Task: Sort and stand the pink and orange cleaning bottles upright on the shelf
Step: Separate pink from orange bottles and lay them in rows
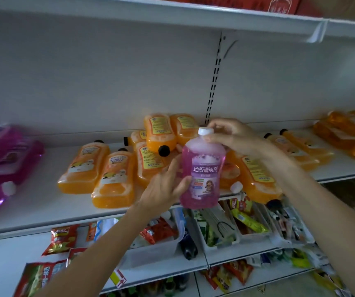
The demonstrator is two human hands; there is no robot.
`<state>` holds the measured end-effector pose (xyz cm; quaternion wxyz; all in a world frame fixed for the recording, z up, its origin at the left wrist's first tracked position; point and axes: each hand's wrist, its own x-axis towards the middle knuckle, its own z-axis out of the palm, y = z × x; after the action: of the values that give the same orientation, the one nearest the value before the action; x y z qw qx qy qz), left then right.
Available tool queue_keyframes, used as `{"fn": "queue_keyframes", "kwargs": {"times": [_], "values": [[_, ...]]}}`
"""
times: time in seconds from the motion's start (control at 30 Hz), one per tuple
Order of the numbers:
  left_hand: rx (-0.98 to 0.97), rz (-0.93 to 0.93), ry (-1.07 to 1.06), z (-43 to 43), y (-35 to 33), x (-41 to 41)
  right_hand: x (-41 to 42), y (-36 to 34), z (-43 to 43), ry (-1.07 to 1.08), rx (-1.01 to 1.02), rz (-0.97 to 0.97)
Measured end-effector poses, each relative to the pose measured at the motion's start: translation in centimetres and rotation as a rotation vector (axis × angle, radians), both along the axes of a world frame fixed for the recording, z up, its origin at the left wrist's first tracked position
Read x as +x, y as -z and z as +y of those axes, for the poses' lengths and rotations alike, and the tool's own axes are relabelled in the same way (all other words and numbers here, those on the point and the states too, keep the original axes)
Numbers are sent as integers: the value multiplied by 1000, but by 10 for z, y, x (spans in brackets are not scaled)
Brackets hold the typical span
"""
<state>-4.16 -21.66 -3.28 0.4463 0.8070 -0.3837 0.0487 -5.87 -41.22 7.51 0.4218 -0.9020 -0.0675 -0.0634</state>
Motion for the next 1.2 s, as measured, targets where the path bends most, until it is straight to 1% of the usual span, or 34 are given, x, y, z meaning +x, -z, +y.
{"fn": "queue_keyframes", "kwargs": {"times": [0.07, 0.13, 0.2, 0.27, 0.33, 0.4, 0.43, 0.47, 0.5, 0.53, 0.6, 0.67, 0.73, 0.83, 0.9, 1.0, 1.03, 1.1, 1.2], "values": [[-138, 117, -10, 0, -5, -4, 2, 6, 2, 79, 124, -52], [-297, 240, -5, 2, -16, -8, 6, 7, 8, 143, 297, -65], [-389, 340, 54, 7, -26, -14, 13, 5, 20, 162, 378, -71], [-371, 294, 39, 17, -33, -18, 21, 5, 35, 168, 392, -92], [-384, 204, -59, 32, -38, -20, 27, 9, 52, 126, 460, -88], [-462, 157, -145, 47, -39, -18, 30, 15, 71, 31, 572, -50], [-524, 176, -189, 55, -40, -15, 31, 20, 81, -37, 629, -29], [-589, 200, -238, 64, -38, -10, 32, 26, 93, -107, 638, -12], [-640, 206, -286, 73, -38, -6, 33, 31, 105, -178, 597, -3], [-658, 186, -332, 84, -38, -2, 33, 36, 119, -227, 561, 13], [-638, 148, -395, 108, -35, 4, 37, 40, 145, -279, 565, 22], [-600, 129, -433, 133, -32, 8, 45, 39, 170, -312, 549, -40], [-497, 55, -473, 164, -32, 10, 53, 36, 197, -319, 519, -83], [-190, -140, -563, 226, -32, 16, 66, 30, 240, -312, 508, -110], [-11, -203, -668, 276, -27, 17, 78, 27, 270, -306, 473, -122], [198, -308, -783, 348, -18, 15, 99, 23, 318, -321, 423, -122], [257, -325, -808, 369, -14, 16, 105, 22, 336, -324, 421, -116], [346, -298, -839, 407, -7, 18, 116, 20, 371, -321, 427, -95], [441, -273, -835, 446, 3, 22, 135, 21, 423, -318, 436, -53]]}}
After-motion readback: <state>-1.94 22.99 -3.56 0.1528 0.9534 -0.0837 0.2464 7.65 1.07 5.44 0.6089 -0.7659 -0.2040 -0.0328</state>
